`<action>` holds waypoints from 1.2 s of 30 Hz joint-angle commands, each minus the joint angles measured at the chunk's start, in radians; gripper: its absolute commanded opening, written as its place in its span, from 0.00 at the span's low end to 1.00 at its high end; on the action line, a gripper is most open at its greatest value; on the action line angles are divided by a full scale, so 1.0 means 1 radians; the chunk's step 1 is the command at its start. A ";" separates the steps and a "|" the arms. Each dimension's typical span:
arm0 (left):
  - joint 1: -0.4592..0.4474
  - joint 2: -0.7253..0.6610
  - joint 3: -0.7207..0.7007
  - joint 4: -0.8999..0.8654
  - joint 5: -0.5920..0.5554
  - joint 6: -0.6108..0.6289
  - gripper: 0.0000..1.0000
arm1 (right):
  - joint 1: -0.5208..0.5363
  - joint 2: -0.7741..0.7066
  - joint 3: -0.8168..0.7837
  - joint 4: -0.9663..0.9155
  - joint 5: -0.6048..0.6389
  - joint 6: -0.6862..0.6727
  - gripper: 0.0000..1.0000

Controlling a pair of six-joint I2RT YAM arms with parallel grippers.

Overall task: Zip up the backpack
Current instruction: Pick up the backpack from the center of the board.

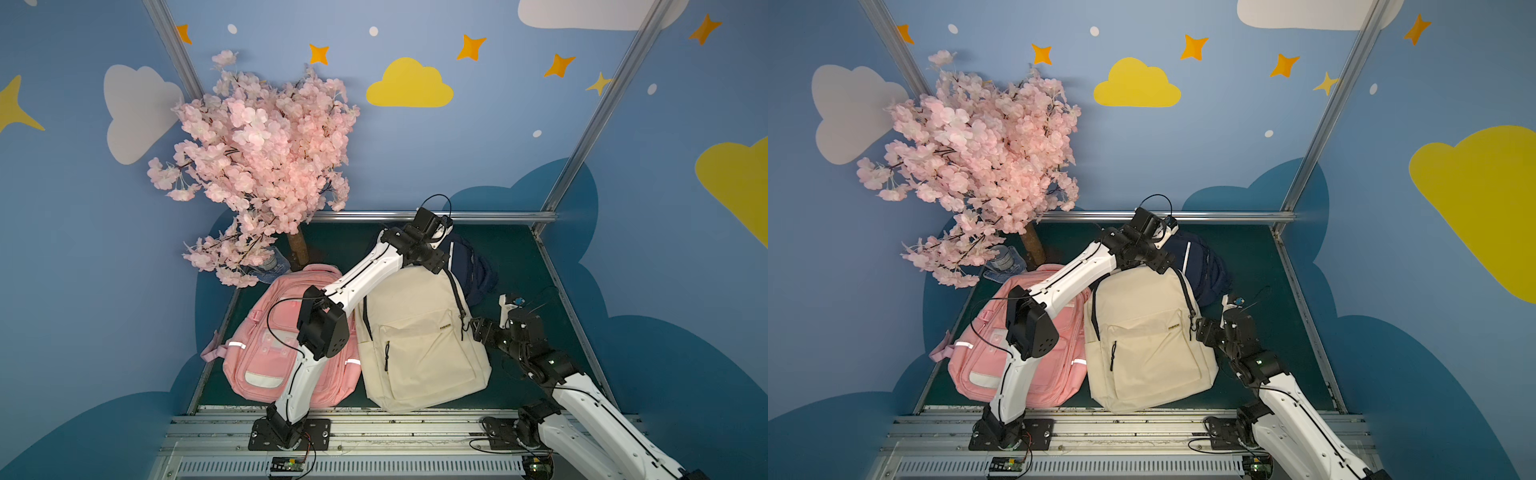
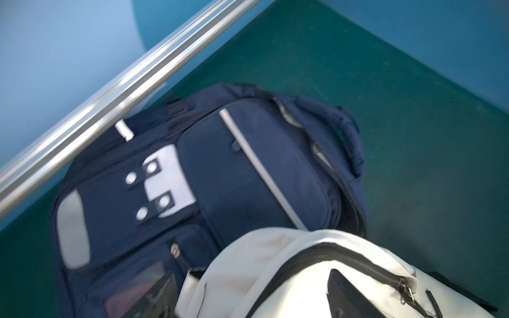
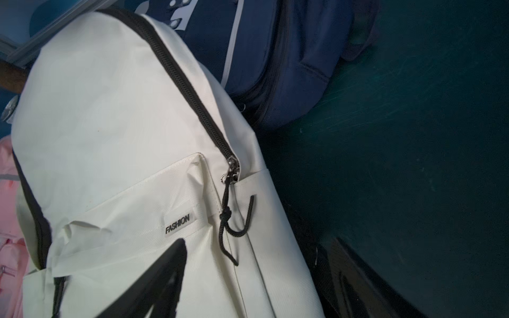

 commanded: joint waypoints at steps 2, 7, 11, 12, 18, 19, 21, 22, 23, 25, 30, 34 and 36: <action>-0.007 -0.232 -0.241 -0.164 -0.184 -0.321 0.90 | -0.088 0.073 -0.011 0.031 -0.178 -0.015 0.86; -0.050 -0.685 -0.894 0.102 -0.172 -0.488 0.95 | -0.115 0.161 -0.004 0.064 -0.249 -0.046 0.86; -0.030 -0.994 -1.279 0.224 -0.130 -0.582 0.98 | -0.116 0.209 -0.016 0.122 -0.319 -0.051 0.86; -0.026 -1.046 -1.334 0.234 -0.091 -0.598 0.99 | -0.113 0.230 -0.017 0.135 -0.332 -0.047 0.86; -0.027 -1.094 -1.527 0.379 0.099 -0.698 0.97 | -0.109 0.413 0.014 0.180 -0.448 -0.016 0.86; -0.027 -1.079 -1.546 0.409 0.116 -0.710 0.96 | -0.108 0.443 0.025 0.172 -0.461 -0.013 0.86; -0.027 -1.044 -1.573 0.476 0.140 -0.718 0.92 | -0.101 0.485 0.053 0.147 -0.481 -0.020 0.81; -0.024 -1.017 -1.582 0.511 0.147 -0.717 0.87 | -0.094 0.503 0.061 0.146 -0.485 -0.020 0.77; -0.021 -0.985 -1.583 0.531 0.148 -0.711 0.83 | -0.089 0.513 0.066 0.146 -0.485 -0.018 0.73; 0.007 -0.904 -1.571 0.547 0.147 -0.710 0.69 | -0.077 0.532 0.070 0.155 -0.485 -0.007 0.65; 0.107 -0.751 -1.541 0.631 0.210 -0.663 0.35 | -0.064 0.542 0.070 0.169 -0.477 0.017 0.39; 0.148 -0.679 -1.449 0.612 0.272 -0.574 0.16 | -0.064 0.527 0.073 0.174 -0.473 0.034 0.17; 0.143 -0.676 -1.403 0.580 0.298 -0.545 0.10 | -0.064 0.506 0.073 0.175 -0.474 0.040 0.10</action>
